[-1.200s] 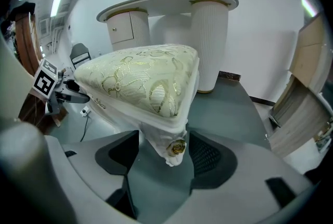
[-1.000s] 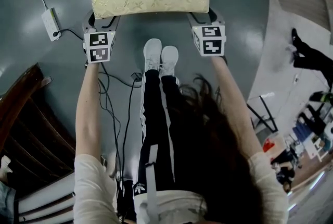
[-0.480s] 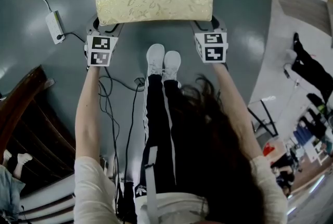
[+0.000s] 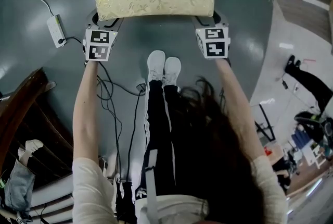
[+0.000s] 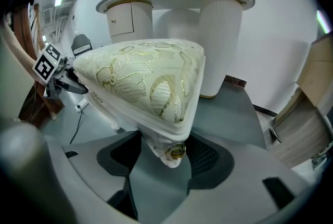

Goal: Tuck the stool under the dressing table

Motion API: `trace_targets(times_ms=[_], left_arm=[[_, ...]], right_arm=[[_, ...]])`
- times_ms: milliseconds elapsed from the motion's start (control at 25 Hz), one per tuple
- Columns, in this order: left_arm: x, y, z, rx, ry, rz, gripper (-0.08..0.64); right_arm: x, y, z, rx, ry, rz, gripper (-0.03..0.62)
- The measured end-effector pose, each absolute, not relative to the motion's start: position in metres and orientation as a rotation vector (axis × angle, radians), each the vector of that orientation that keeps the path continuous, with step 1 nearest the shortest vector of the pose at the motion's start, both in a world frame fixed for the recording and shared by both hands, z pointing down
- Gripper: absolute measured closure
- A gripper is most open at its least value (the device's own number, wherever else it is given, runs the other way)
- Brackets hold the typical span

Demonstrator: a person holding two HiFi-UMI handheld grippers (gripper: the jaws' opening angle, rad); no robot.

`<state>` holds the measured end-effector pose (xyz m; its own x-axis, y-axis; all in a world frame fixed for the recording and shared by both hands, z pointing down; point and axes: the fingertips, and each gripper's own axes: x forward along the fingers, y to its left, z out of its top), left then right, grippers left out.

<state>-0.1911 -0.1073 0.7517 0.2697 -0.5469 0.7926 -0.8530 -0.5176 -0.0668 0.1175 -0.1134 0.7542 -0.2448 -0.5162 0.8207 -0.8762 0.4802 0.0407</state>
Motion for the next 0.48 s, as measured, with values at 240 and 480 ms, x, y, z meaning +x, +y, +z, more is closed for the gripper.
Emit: trace_targets(times_ms=[240, 480], left_arm=[[-0.1915, -0.104, 0.7575, 2.158, -1.268, 1.142, 0.232], [-0.1883, -0.1059, 0.7572, 2.16, -1.299, 1.117, 0.232]], right_arm=[[0.118, -0.1124, 0.7598, 1.156, -1.903, 0.548, 0.319], [0.1203, -0.1166, 0.7592, 1.162, -1.909, 0.532, 0.319]])
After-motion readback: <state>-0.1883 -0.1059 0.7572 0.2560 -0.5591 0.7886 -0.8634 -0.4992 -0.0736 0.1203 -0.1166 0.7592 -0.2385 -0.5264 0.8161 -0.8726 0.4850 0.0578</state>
